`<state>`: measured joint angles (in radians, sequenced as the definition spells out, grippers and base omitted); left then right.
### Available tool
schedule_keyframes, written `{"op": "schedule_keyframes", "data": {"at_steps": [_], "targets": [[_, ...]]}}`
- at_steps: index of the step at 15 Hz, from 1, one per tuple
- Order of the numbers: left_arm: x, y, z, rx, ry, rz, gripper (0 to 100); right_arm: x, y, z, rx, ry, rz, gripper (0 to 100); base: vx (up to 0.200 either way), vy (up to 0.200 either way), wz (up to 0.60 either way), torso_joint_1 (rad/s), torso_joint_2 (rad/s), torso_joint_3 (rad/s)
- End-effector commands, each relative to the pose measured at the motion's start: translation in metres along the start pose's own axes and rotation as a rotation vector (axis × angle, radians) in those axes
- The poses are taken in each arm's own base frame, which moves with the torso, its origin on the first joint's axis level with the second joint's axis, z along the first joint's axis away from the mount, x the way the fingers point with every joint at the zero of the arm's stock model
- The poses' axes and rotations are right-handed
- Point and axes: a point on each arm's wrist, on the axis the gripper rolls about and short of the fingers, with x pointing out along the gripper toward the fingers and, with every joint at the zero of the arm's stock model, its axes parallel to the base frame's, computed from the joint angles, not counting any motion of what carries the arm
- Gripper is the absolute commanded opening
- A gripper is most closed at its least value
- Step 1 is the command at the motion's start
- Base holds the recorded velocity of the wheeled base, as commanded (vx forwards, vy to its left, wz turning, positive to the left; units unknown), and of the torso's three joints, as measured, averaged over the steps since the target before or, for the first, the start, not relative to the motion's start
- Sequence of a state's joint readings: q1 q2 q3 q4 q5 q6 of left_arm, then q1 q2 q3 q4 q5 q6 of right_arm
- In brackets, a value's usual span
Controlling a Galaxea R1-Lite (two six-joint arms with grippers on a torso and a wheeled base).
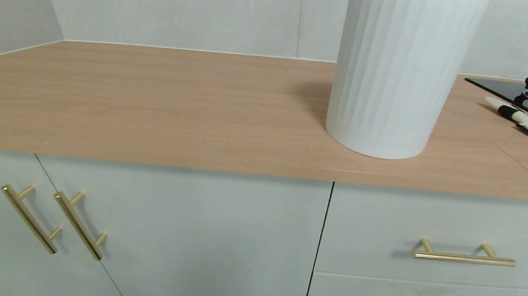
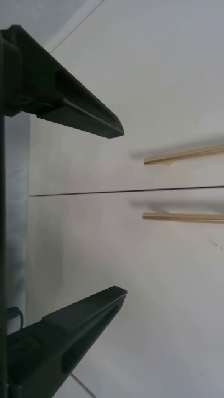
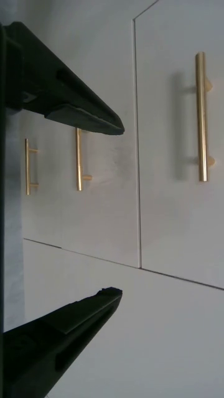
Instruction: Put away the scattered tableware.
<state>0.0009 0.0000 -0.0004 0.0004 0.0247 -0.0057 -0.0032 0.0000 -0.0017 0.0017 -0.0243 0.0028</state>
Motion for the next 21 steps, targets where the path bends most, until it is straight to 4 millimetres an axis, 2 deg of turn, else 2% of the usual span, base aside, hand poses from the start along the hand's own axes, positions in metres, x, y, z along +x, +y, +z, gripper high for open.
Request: {"op": "schedule_keyframes", "data": {"at_steps": [1, 6, 19, 21], "targets": [[0.0, 0.0, -0.0001, 0.0, 0.0, 0.001, 100, 0.0001, 0.0, 0.0, 0.0, 0.002, 0.0, 100, 0.0, -0.2, 0.0, 0.002, 0.01, 0.007], [0.0, 0.0, -0.0002, 0.0, 0.002, 0.001, 100, 0.0001, 0.0, 0.0, 0.0, 0.002, 0.0, 100, 0.0, -0.2, 0.0, 0.001, 0.0, 0.003], [0.0, 0.0, -0.0001, -0.002, 0.0, 0.001, 100, 0.0001, 0.0, 0.0, 0.0, 0.002, 0.0, 100, 0.0, 0.0, 0.0, 0.0, 0.0, 0.0], [0.0, 0.0, -0.0001, -0.002, 0.0, 0.001, 100, 0.0001, 0.0, 0.0, 0.0, 0.002, 0.0, 100, 0.0, 0.0, 0.0, 0.041, -0.26, -0.227]]}}
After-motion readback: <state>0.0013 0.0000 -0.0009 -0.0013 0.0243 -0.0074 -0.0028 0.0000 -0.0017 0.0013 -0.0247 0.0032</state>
